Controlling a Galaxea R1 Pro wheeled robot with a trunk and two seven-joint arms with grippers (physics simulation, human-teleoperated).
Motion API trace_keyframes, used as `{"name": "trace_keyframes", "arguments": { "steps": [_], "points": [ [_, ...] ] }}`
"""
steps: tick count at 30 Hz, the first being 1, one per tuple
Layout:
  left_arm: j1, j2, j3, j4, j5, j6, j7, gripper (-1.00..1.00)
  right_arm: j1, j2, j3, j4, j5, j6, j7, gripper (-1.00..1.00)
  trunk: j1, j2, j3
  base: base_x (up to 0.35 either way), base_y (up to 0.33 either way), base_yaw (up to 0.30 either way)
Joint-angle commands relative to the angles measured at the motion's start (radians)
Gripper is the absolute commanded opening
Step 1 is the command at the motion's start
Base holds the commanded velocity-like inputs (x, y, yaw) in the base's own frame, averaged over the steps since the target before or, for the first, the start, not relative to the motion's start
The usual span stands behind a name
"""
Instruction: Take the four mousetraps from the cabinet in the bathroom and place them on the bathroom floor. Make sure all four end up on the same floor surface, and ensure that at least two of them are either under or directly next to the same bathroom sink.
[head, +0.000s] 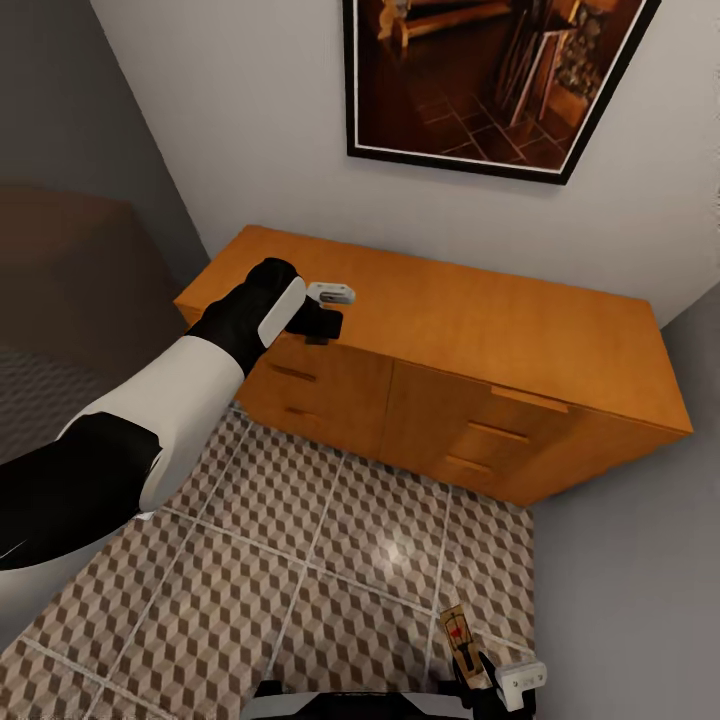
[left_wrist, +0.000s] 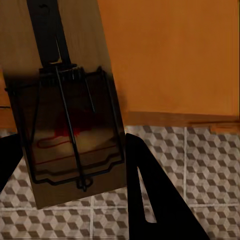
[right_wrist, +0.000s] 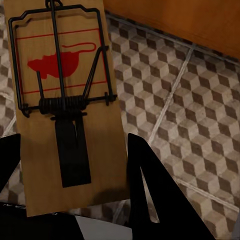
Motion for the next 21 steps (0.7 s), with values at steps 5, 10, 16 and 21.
{"name": "trace_keyframes", "arguments": {
  "steps": [5,10,16,21],
  "points": [
    [-0.001,0.001,-0.005,-0.001,0.007,0.002,0.005,-1.0,-0.001,0.0,0.001,0.001,-0.012,-0.002,0.014,-1.0,0.0,-0.002,-0.001,-0.305,0.0,0.0],
    [-0.001,0.001,-0.005,-0.001,0.007,0.003,0.005,-1.0,-0.001,0.0,0.001,0.0,-0.012,-0.002,0.014,-1.0,0.0,-0.002,-0.001,-0.328,0.0,0.0],
    [-0.001,0.002,-0.005,-0.001,0.007,0.003,0.005,-1.0,-0.001,0.0,0.001,0.001,-0.012,-0.001,0.014,-1.0,0.0,-0.002,-0.001,-0.327,0.069,0.0],
    [-0.001,0.002,-0.005,0.0,0.007,0.003,0.005,-1.0,-0.001,0.0,0.001,0.001,-0.012,-0.001,0.014,-1.0,0.0,-0.002,-0.001,-0.296,0.16,0.0]
  ]
}}
